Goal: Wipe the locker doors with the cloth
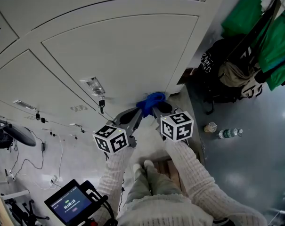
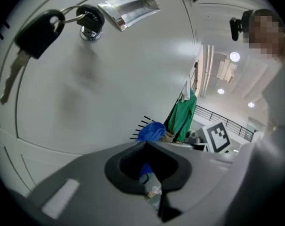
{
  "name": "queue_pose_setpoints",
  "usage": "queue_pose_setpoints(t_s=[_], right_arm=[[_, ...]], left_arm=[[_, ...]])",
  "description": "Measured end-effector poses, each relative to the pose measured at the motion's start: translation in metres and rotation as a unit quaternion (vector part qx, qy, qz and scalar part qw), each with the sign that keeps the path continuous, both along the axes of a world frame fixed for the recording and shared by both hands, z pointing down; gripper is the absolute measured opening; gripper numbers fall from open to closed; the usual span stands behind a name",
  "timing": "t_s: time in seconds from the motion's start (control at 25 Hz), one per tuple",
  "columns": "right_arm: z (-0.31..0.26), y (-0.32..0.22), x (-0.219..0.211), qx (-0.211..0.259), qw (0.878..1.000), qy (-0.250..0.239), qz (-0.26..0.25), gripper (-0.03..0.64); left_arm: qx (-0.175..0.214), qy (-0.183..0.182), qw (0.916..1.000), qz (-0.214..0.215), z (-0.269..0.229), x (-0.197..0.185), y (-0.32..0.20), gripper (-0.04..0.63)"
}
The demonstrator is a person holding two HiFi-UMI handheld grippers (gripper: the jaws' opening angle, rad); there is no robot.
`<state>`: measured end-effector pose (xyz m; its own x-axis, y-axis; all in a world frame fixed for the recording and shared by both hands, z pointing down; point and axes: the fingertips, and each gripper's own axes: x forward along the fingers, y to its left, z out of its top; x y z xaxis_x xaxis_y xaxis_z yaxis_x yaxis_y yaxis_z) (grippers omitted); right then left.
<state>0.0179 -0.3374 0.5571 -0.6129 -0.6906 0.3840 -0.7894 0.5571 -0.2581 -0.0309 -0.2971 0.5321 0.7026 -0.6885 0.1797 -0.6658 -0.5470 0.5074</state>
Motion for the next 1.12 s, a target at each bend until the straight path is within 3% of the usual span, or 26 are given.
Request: queue_pose_setpoints(t_s=[0.24, 0.68, 1.12], right_arm=[[-0.012, 0.006, -0.004, 0.008, 1.0, 0.006, -0.005, 0.051], [-0.101, 0.049, -0.024, 0.094, 0.993, -0.036, -0.055, 0.051], [-0.158, 0.091, -0.025, 0.162, 0.982, -0.053, -0.087, 0.051]], left_arm=[[0.022, -0.01, 0.9996, -0.014, -0.023, -0.01, -0.002, 0.006], [0.088, -0.043, 0.9943, -0.042, -0.085, -0.028, 0.034, 0.006], [0.146, -0.046, 0.9869, -0.052, -0.133, -0.027, 0.074, 0.006]])
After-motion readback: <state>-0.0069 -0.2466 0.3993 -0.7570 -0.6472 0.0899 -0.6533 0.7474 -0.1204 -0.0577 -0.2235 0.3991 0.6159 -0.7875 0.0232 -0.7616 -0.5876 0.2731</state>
